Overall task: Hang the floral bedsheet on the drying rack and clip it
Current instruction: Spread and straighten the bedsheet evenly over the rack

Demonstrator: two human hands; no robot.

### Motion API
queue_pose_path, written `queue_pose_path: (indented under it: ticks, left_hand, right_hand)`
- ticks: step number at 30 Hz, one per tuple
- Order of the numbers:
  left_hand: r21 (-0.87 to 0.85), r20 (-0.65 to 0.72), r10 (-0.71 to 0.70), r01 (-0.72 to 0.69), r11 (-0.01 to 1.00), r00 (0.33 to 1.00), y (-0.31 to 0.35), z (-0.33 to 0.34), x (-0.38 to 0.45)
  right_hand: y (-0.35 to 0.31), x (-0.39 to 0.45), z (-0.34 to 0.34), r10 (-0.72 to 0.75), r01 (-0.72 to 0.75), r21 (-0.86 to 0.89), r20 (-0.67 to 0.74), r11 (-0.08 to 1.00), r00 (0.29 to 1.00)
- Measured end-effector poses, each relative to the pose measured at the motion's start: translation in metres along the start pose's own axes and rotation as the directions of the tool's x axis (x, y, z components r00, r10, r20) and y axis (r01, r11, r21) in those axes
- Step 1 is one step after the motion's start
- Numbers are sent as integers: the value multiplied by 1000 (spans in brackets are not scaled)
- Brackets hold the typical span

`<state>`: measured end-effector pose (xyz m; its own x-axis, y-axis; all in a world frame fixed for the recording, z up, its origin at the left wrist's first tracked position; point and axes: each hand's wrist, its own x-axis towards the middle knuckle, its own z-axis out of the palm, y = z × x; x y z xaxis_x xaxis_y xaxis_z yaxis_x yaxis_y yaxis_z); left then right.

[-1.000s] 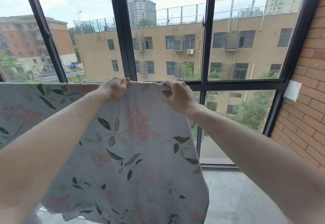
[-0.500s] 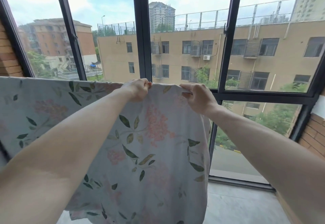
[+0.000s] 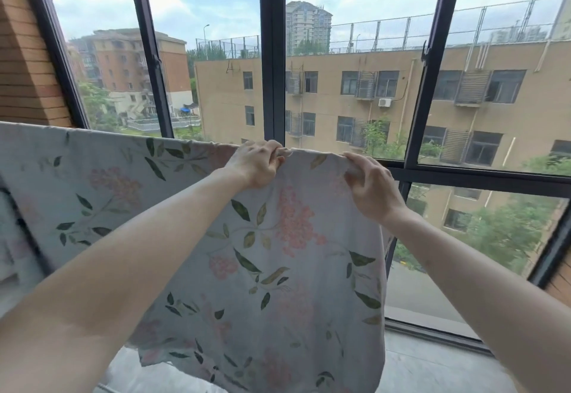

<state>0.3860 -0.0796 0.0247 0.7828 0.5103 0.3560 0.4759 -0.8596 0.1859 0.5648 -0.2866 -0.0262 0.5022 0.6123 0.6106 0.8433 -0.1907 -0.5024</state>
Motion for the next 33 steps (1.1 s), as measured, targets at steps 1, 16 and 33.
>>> queue_pose_path:
  ticks: [1, 16, 33]
  left_hand:
    - [5, -21, 9, -8, 1000, 1000, -3, 2, -6]
    - [-141, -120, -130, 113, 984, 984, -77, 58, -113]
    - [-68, -308, -531, 539, 840, 789, -228, -61, -304]
  right_hand:
    - [-1, -5, 2, -4, 4, 0, -11, 1000, 1000]
    - [-48, -51, 32, -245, 231, 121, 116, 965, 963]
    - [-219, -34, 212, -573, 349, 509, 393, 787, 719]
